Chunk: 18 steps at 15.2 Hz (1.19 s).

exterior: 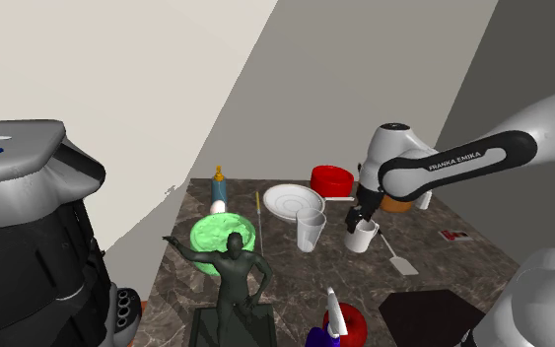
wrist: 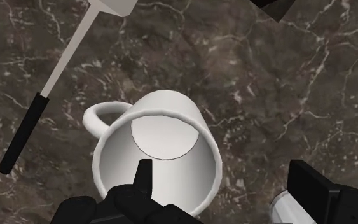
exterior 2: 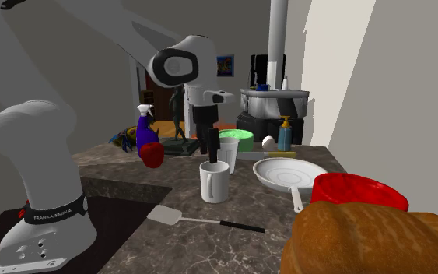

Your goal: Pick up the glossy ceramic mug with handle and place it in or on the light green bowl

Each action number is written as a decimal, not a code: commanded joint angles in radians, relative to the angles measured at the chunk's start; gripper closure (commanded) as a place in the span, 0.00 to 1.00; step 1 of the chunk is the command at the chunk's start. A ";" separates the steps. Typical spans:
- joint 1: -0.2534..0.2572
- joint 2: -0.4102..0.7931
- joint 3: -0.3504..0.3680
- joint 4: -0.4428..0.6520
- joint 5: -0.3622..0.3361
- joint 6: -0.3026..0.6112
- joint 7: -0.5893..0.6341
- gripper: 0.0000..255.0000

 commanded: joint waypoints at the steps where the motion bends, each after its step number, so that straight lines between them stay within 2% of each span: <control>1: -0.003 0.028 0.000 -0.012 -0.004 0.042 0.004 0.00; 7: -0.007 0.096 -0.002 -0.037 -0.012 0.136 0.008 0.00; 14: -0.007 0.096 -0.002 -0.037 -0.012 0.136 0.008 0.00; 15: -0.007 0.096 -0.002 -0.037 -0.012 0.136 0.008 1.00; 18: -0.007 0.096 -0.002 -0.037 -0.012 0.136 0.008 1.00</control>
